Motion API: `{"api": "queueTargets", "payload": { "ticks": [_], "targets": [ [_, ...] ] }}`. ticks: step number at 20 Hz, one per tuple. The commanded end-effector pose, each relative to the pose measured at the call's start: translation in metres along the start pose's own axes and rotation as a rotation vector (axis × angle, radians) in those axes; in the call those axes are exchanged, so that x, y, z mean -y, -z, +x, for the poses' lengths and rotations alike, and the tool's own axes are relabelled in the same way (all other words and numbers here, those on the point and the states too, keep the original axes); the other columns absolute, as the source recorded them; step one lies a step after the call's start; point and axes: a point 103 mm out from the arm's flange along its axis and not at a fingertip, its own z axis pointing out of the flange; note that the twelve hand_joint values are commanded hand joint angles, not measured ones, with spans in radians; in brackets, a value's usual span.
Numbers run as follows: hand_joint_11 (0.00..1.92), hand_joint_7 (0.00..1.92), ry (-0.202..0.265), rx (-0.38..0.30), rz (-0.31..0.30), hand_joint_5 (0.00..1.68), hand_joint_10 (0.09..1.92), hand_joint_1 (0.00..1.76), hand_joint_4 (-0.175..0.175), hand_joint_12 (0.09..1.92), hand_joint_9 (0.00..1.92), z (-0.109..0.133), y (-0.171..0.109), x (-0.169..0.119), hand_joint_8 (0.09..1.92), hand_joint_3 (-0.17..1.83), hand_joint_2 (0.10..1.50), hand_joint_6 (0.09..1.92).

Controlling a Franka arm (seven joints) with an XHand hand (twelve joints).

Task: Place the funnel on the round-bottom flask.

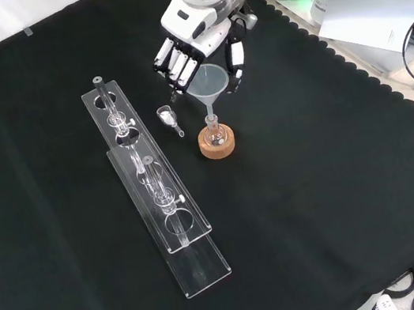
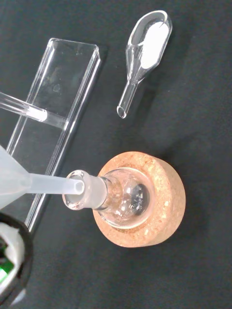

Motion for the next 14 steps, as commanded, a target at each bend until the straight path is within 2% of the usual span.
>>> {"api": "queueTargets", "payload": {
  "ticks": [1, 14],
  "targets": [
    [0.34, 0.49, 0.0, -0.012, -0.003, 0.48, 0.76, 0.77, -0.071, 1.32, 0.77, -0.0001, -0.0027, 0.0002, 0.92, 0.55, 0.67, 0.21],
    [0.34, 0.48, 0.007, -0.011, 0.012, 0.48, 0.76, 0.77, -0.071, 1.32, 0.77, 0.0002, -0.006, -0.0022, 0.92, 0.55, 0.67, 0.21]
  ]
}}
